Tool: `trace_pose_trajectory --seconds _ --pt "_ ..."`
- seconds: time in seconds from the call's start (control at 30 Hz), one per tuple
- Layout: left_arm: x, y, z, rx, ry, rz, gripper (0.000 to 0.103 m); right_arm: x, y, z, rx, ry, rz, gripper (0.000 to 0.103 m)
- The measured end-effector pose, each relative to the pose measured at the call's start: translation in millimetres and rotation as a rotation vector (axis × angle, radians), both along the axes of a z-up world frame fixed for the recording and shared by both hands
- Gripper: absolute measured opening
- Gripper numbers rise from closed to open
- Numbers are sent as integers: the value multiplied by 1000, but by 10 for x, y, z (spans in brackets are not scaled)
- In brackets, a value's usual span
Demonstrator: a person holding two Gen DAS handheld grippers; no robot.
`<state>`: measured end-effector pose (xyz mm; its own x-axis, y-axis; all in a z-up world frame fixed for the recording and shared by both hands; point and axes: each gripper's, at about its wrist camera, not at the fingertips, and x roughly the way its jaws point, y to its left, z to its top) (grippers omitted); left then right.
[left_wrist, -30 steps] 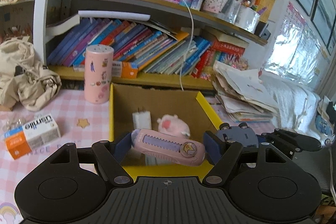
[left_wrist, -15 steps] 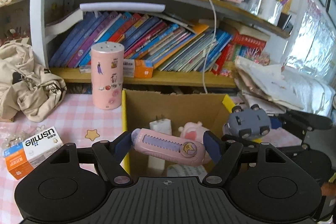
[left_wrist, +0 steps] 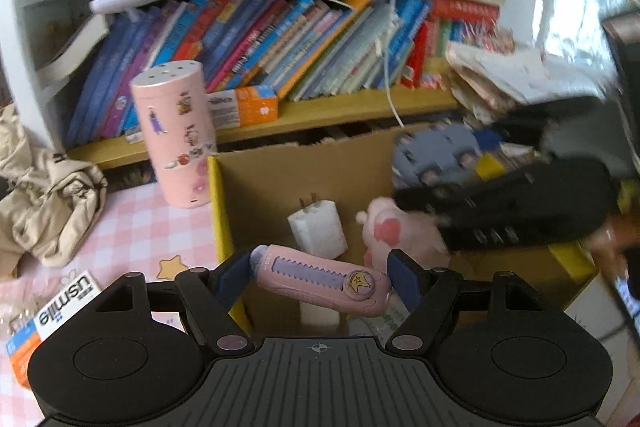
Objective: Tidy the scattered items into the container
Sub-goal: 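Lower the toy car into the yellow box and open the right gripper while the left releases the cylinder inside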
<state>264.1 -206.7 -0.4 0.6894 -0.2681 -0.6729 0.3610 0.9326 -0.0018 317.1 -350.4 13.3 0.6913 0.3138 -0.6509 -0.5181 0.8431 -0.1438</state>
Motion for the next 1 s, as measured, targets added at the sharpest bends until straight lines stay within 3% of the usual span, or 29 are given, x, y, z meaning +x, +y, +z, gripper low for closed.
trace_pose_trajectory --seconds 0.23,0.77,1.0 --pt "47 -236 -155 115 26 -102 76 302 166 -98 -36 77 77 59" --pt "176 -329 -210 146 78 -95 77 705 478 -329 -106 203 190 59" --pt "141 -361 -191 173 55 -93 93 753 472 -400 -78 263 179 59"
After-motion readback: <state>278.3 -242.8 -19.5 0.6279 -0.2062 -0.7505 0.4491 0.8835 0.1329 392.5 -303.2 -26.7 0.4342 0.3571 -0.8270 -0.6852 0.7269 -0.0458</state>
